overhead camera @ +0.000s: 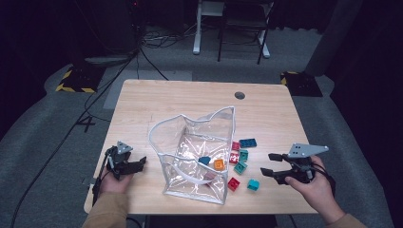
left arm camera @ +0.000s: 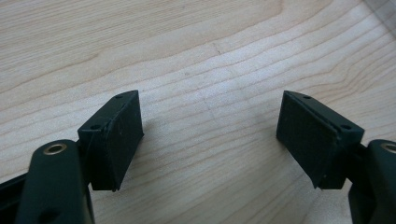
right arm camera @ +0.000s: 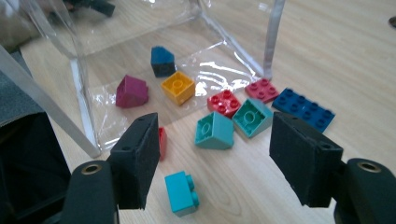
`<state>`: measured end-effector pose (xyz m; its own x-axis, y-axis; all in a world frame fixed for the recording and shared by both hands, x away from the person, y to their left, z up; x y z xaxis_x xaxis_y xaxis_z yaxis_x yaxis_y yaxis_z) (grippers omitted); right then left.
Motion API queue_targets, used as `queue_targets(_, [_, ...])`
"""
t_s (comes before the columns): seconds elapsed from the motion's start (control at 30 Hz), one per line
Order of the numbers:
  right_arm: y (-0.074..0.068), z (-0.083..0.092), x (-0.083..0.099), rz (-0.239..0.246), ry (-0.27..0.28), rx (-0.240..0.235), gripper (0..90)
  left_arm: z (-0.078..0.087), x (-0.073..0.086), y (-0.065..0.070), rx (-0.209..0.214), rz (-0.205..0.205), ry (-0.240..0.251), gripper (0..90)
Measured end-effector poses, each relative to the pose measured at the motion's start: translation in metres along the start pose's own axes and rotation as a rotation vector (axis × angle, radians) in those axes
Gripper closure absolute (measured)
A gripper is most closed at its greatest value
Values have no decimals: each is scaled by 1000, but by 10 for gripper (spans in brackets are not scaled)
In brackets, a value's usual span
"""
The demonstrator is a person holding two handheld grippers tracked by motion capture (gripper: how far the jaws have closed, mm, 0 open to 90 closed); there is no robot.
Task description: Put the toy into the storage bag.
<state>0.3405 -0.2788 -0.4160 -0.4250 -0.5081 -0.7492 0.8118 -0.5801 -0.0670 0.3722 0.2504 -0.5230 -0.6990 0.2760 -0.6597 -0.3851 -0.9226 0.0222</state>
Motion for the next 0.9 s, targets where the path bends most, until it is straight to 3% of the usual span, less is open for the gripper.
queue_targets(0.57, [-9, -46, 46, -34, -52, -58, 348, 0, 0, 0, 0, 0, 0, 230])
queue_targets(0.77, [-11, -62, 59, 9, -105, -61, 471, 0, 0, 0, 0, 0, 0, 230])
queue_targets(0.87, [-12, -67, 62, 21, -129, -66, 603, 0, 0, 0, 0, 0, 0, 230])
queue_targets(0.9, [-12, -67, 62, 21, -129, -66, 603, 0, 0, 0, 0, 0, 0, 230])
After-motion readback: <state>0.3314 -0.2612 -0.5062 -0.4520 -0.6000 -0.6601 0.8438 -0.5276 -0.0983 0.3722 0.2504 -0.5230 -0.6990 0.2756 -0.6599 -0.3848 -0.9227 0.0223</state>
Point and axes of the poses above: each handheld gripper's, and its own axes: z roughly backward along the jaws, x roughly out of its underside, y roughly to its right, the point moved 2 cm from there along -z, roughly forward along the jaws, and after that the axes turned 3 degrees about -y, right-handed, at the moved point
